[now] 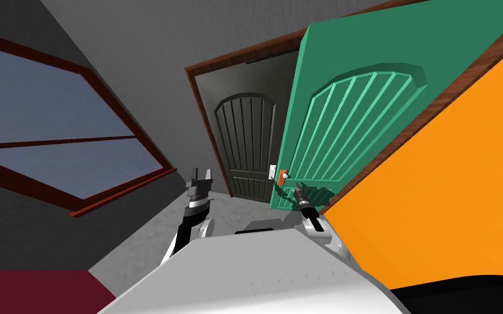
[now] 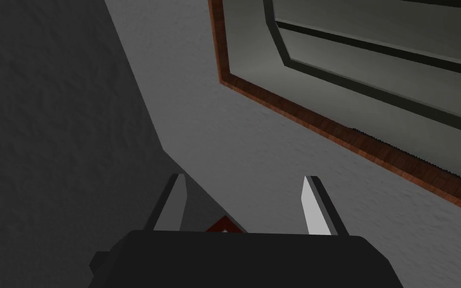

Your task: Pull the door open

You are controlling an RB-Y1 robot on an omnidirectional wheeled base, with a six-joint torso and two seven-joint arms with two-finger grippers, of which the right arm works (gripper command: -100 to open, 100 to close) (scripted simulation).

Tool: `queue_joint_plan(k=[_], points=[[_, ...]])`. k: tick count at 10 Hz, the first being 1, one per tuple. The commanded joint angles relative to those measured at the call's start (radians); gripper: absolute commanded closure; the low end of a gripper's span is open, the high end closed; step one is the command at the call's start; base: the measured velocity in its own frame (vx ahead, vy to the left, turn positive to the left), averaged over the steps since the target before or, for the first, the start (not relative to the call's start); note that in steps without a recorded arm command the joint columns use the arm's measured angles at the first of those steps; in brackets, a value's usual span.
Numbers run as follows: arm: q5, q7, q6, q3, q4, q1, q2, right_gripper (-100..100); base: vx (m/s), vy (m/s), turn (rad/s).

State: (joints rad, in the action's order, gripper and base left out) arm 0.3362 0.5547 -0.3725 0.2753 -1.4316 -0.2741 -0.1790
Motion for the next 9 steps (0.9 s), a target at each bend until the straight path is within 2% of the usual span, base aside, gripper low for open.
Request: queue_joint_plan(k=[1,3,4,7,8,9], points=[[-0.009,-0.013,0.011,0.021,0.016,-0.001,-0.005,-100,0.075,-0.171,-0.130],[-0.011,-0.019,0.012,0.023,0.024,0.010,-0.003,-100,0.144,-0.116,0.023],[-0.012,-0.022,0.011,0.020,0.026,0.019,-0.001,-100,0.204,-0.019,0.072],[-0.010,-0.025,0.006,-0.001,0.021,0.049,0.008,-100,0.218,0.074,0.107],[-0.010,-0.027,0.003,0.004,0.027,0.044,0.009,-100,0.103,0.030,0.021],[-0.010,-0.027,0.003,0.004,0.027,0.044,0.009,100,-0.010,-0.001,-0.021]])
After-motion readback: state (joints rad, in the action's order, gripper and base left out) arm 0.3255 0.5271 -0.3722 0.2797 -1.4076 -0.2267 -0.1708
